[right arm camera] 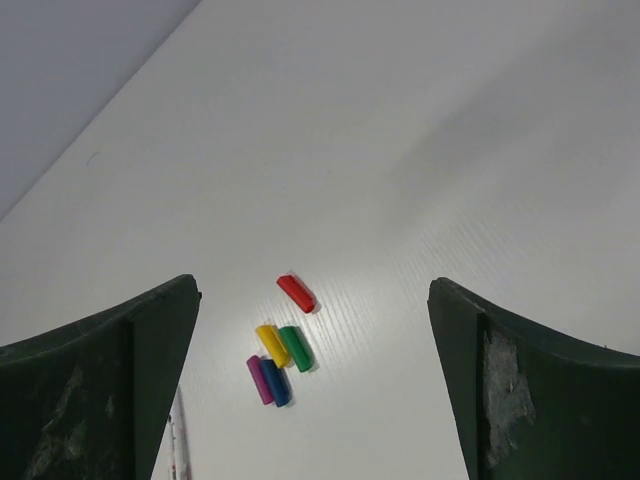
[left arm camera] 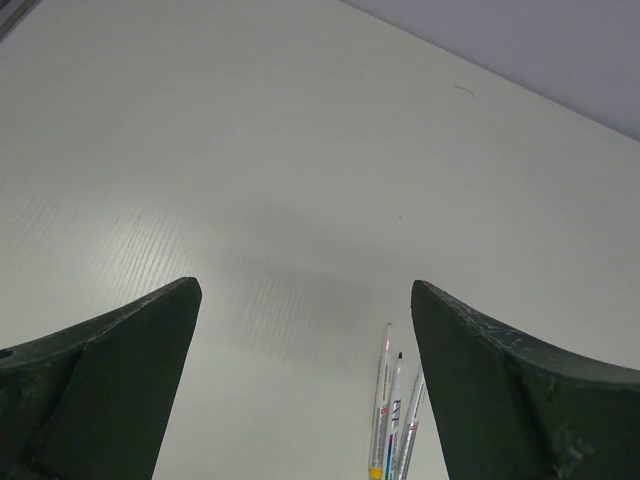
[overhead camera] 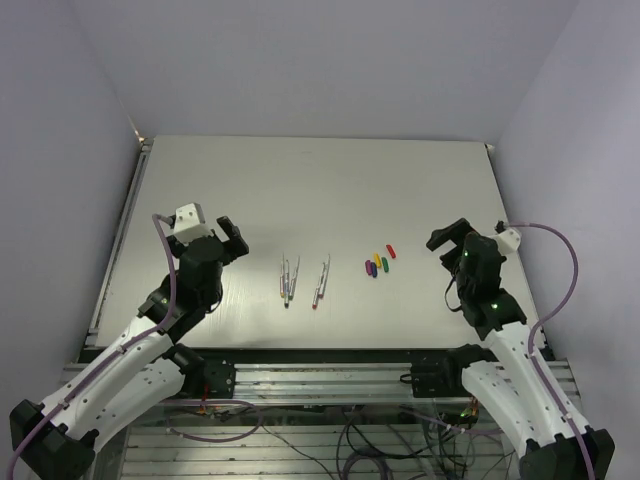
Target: Insert the pens into the pen caps
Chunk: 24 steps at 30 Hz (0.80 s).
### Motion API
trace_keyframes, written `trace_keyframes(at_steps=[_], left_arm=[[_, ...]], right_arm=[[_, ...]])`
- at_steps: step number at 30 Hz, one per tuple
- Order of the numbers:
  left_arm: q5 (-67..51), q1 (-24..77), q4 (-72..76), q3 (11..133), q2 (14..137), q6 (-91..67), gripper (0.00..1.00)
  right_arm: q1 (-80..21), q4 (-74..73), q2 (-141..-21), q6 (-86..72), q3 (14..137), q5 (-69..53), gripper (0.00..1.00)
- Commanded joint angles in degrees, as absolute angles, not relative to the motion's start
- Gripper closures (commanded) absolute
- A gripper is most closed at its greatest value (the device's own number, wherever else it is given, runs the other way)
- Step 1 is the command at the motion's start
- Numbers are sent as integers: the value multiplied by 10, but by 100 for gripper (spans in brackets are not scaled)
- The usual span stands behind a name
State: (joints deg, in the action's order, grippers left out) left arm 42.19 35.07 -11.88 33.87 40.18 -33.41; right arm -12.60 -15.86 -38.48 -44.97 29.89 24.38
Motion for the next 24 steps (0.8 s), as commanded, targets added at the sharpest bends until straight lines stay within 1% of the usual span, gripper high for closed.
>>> trace_keyframes(at_steps=[1, 11, 16, 19, 24], left_arm=[[423, 348, -106, 344, 400, -330, 1], [416, 348, -86, 311, 371, -339, 1], [383, 348, -34, 283, 337, -318, 1], [376, 348, -20, 276, 327, -303, 1], [350, 348, -19, 278, 334, -273, 1]], right_arm=[[-129, -132, -361, -419, 288, 229, 0], [-129, -68, -299, -363, 220, 204, 0], [-129, -58, -272, -370, 201, 208, 0], [-129, -54, -275, -359, 197, 197, 0], [-129, -49, -313, -360, 203, 170, 0]])
